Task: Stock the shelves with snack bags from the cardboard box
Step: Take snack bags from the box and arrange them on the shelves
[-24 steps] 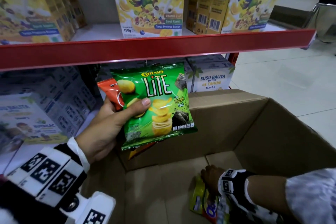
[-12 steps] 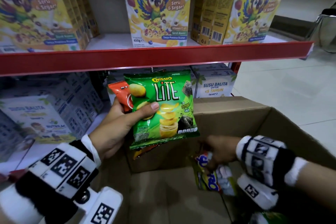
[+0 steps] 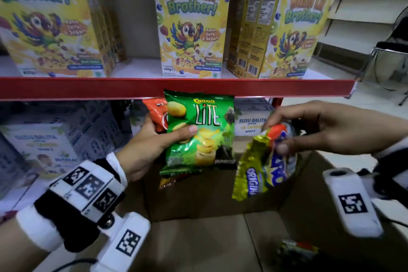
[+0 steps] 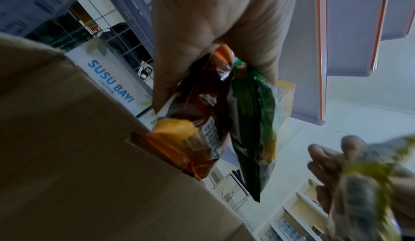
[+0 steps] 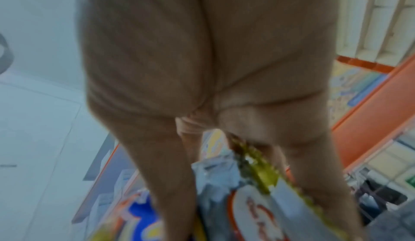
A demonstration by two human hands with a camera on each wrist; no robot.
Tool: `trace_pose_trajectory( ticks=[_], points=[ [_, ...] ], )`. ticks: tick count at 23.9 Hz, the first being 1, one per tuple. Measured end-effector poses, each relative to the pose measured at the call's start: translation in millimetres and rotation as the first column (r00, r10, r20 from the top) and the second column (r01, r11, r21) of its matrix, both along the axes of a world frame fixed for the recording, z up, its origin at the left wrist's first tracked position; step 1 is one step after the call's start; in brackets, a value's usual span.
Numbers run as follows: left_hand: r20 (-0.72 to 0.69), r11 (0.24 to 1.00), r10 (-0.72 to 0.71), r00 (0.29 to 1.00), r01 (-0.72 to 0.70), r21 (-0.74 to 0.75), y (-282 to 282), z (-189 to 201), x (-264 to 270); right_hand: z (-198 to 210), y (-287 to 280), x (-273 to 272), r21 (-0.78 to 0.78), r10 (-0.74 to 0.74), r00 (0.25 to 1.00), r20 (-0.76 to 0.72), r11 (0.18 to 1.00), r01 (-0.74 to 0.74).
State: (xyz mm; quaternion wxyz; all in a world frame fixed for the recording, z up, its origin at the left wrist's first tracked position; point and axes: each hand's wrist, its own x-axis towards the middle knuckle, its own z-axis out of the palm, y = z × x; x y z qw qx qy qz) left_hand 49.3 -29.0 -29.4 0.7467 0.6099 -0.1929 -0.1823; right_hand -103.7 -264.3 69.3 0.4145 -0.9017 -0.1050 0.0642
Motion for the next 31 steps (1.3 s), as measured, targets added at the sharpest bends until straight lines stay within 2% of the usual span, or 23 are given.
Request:
trace_pose_trajectory(
  ticks=[4,6,8,11,14,16,19,21,25,28,29,31],
  points=[
    [-0.047,0.995,-0.095,0.994,0.096,0.004,-8.1,-1.2,-17.4,-19.7,5.4,19.1,-0.002,-0.078,0.991,0.11,0.997,0.079],
    [-0.067,0.992,-0.128,0.99,0.127,-0.02,-8.2,-1.7,-18.9,-31.2,7.8,29.4,0.097,-0.25,0.949,0.193,0.967,0.235],
    [-0.101,0.99,-0.133,0.986,0.128,-0.051,-7.6,-3.3,-18.5,-38.6,10.6,34.0,0.202,-0.37,0.9,0.23,0.923,0.328],
    [-0.104,0.991,-0.127,0.986,0.121,-0.061,-8.1,-5.5,-18.9,-47.7,13.3,34.4,0.081,-0.329,0.884,0.333,0.944,0.321],
    [-0.085,0.99,-0.144,0.986,0.143,-0.016,-10.0,-8.4,-20.9,-48.4,17.6,33.1,-0.044,-0.308,0.893,0.328,0.939,0.34],
    [-0.1,0.984,-0.179,0.979,0.179,-0.013,-10.1,-10.9,-22.7,-47.4,21.5,36.0,-0.042,-0.334,0.879,0.339,0.928,0.369],
    [-0.12,0.971,-0.237,0.964,0.232,-0.05,-10.1,-9.1,-24.3,-46.9,30.6,36.1,-0.011,-0.365,0.822,0.436,0.912,0.411],
    [-0.104,0.978,-0.208,0.973,0.204,-0.045,-9.8,-8.8,-21.4,-49.4,37.6,36.2,-0.005,-0.359,0.781,0.511,0.907,0.42],
    [-0.073,0.986,-0.164,0.984,0.163,-0.015,-11.8,-12.8,-15.3,-59.7,50.1,39.2,0.11,-0.382,0.711,0.591,0.911,0.397],
    [-0.08,0.992,-0.088,0.993,0.08,-0.098,-13.3,-14.7,-12.8,-64.0,50.1,38.9,0.219,-0.532,0.671,0.517,0.84,0.497],
    [-0.078,0.99,-0.054,0.996,0.043,-0.132,-13.4,-14.3,-11.5,-64.6,48.1,37.1,0.266,-0.58,0.685,0.44,0.813,0.518],
    [-0.062,0.983,0.007,0.998,-0.018,-0.18,-12.1,-12.9,-7.7,-65.4,46.8,33.8,0.357,-0.599,0.77,0.217,0.783,0.509]
  ],
)
